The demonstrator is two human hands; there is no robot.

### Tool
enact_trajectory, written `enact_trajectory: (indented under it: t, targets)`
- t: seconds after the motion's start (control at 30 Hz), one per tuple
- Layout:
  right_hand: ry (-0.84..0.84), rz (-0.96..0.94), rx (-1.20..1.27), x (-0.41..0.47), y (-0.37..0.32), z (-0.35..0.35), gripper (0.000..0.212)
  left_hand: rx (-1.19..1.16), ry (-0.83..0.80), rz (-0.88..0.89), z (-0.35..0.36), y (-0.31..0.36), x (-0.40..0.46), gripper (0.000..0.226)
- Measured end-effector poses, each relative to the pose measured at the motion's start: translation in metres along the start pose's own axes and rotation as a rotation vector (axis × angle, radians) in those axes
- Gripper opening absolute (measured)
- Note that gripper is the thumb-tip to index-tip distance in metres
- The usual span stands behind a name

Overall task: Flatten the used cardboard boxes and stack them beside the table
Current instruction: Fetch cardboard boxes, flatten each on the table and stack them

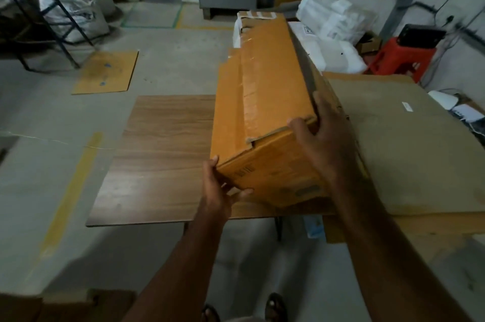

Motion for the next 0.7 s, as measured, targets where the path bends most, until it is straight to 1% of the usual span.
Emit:
enact_trajectory:
  t: [0.03, 0.1, 0.23, 0.33, 0.4, 0.47, 0.53, 0.6, 0.63, 0.67, 0.7]
  targets:
    - [0.031, -0.063, -0.171, -0.003, -0.013, 0.009, 0.074, -0.014, -0.002, -0.039, -0.007, -0.004, 0.005, 0.053]
    - [0.036, -0.102, -0.385, -0.014, -0.033, 0.033, 0.073, 0.019, -0.006, -0.077, -0.022, -0.008, 0.017, 0.051]
    - [-0.037, -0.079, -0.616, -0.034, -0.056, 0.083, 0.076, 0.218, -0.018, -0.08, -0.045, 0.004, 0.04, 0.031]
    - [-0.108, -0.147, -0.802, -0.061, -0.069, 0.132, 0.074, 0.286, -0.014, -0.089, -0.06, 0.015, 0.05, 0.033]
    - [-0.155, -0.156, -0.838, -0.074, -0.068, 0.159, 0.07, 0.326, -0.043, -0.07, -0.071, 0.019, 0.056, 0.035]
    - [-0.132, -0.165, -0.856, -0.071, -0.063, 0.171, 0.068, 0.389, -0.096, -0.013, -0.074, 0.027, 0.056, 0.03]
    - [-0.099, -0.21, -0.933, -0.069, -0.064, 0.169, 0.068, 0.449, -0.182, 0.024, -0.073, 0.033, 0.056, 0.025]
    - [-0.11, -0.243, -0.979, -0.07, -0.068, 0.165, 0.067, 0.493, -0.306, 0.121, -0.071, 0.034, 0.053, 0.023]
    - [-0.134, -0.25, -0.951, -0.069, -0.07, 0.16, 0.066, 0.539, -0.361, 0.182, -0.071, 0.033, 0.051, 0.029]
    - [-0.152, -0.235, -0.865, -0.066, -0.07, 0.152, 0.066, 0.586, -0.406, 0.228, -0.073, 0.03, 0.052, 0.037]
    - [-0.151, -0.188, -0.723, -0.059, -0.065, 0.14, 0.065, 0.609, -0.433, 0.258, -0.075, 0.025, 0.055, 0.046]
Point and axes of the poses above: each hand's wrist, its own x-axis towards the middle knuckle, its own z-axis out of the palm, y = z × x, the point moved 1 cm from there along x, towards the middle knuckle, and after that the axes turned 11 degrees about z, right-handed, at the moved point
